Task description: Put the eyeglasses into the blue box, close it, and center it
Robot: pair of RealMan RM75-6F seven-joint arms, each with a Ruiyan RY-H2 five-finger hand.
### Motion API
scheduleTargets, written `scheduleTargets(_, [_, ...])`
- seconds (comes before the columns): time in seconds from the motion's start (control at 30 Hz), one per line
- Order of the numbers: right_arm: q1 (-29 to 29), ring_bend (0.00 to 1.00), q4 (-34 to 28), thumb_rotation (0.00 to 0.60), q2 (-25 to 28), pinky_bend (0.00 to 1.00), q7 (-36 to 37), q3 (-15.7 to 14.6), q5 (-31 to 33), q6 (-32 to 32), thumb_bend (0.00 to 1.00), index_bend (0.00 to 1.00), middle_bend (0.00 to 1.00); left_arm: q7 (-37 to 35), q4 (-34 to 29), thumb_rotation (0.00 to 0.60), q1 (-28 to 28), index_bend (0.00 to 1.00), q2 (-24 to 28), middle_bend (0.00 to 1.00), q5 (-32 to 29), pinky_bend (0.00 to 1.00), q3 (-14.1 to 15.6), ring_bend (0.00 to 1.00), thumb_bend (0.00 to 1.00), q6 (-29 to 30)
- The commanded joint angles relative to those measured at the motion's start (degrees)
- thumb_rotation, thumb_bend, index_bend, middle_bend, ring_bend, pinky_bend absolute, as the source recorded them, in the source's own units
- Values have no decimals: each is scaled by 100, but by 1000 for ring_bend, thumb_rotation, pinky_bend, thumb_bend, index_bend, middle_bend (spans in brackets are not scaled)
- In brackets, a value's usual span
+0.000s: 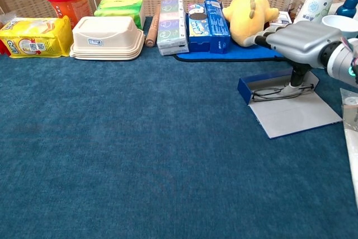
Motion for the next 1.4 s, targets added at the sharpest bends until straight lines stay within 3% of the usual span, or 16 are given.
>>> scheduleTargets(0.03, [51, 0, 95, 600, -7, 124, 25, 16, 39, -49, 118, 0, 82, 13, -6, 600, 1, 111, 2, 29, 1, 0, -2, 0, 282, 3])
scheduleTargets(0.5, [170, 0, 203, 600, 50, 123, 15, -17, 146, -133, 118, 0, 83, 21, 2, 600, 11, 111, -22, 29, 1, 0, 9, 0, 282, -15])
scheduleTargets(1.03, [217, 11, -385, 600, 427, 124, -191, -45, 436, -32, 123, 1, 95, -62, 64, 600, 32, 111, -51, 29, 37, 0, 27, 0, 282, 0])
scheduleTargets(1.13, [173, 85, -754, 600, 616, 143, -132, -26, 594, -53, 204, 56, 145, -75, 74, 600, 22, 111, -57, 29, 33, 0, 28, 0, 282, -24])
scheduleTargets(1.27, [111, 191, -1418, 596, 1010, 165, 227, 100, 833, -179, 410, 198, 273, -84, 84, 600, -19, 111, -81, 29, 47, 0, 16, 0, 282, -78])
scheduleTargets(1.33, [112, 219, -1635, 548, 1173, 167, 398, 162, 933, -279, 483, 221, 298, -81, 84, 600, -41, 111, -97, 29, 59, 0, 12, 0, 281, -106])
scheduleTargets(1.4, [131, 231, -1779, 433, 1308, 169, 562, 207, 1036, -412, 537, 242, 315, -84, 90, 600, -61, 111, -116, 29, 76, 0, 12, 0, 281, -134])
